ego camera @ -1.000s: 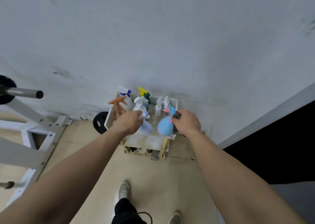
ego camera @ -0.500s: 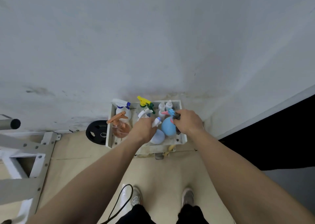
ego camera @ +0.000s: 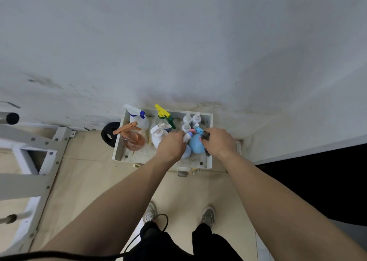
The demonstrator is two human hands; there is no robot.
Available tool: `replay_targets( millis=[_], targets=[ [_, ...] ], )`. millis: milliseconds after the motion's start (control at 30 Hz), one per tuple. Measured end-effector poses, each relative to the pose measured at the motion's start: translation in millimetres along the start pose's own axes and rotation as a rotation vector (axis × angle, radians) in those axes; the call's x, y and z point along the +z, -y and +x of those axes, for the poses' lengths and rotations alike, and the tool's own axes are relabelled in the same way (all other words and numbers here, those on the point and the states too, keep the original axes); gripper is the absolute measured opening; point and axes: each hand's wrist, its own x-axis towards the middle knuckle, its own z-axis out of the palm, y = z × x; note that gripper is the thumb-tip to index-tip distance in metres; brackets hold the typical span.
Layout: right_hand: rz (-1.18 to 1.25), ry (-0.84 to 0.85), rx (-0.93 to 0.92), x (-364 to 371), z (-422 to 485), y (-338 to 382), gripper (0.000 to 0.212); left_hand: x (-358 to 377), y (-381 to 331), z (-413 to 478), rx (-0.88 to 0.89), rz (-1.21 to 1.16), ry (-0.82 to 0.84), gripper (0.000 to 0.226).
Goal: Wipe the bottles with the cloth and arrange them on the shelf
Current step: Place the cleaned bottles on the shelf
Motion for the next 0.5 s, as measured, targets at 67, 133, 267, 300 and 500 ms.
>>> replay_targets(
  millis=[67,133,267,300,500],
  targets=[
    [0.035,0.025,-0.009,3,2,-5,0.014,1,-2,3,-0.025,-0.007,-0.013,0.019],
    [0.099,0.033,-0.021,6,3,-8,0.013,2,-3,5,-0.042,-0.015,-0.027,0.02],
    [0.147,0.028,-0.067,7,3,-11,0.022,3,-1,3,-0.043,-0.003,-0.022,0.024],
    [0.157,0.026,-0.069,6,2,-11,0.024,2,0,1,-0.046,-0.006,-0.016,0.027],
    [0.121,-0.051,-0.016,-10,-5,-12,0.046,-16,6,-17,-0.033,-0.005,0.011,0.033]
  ],
)
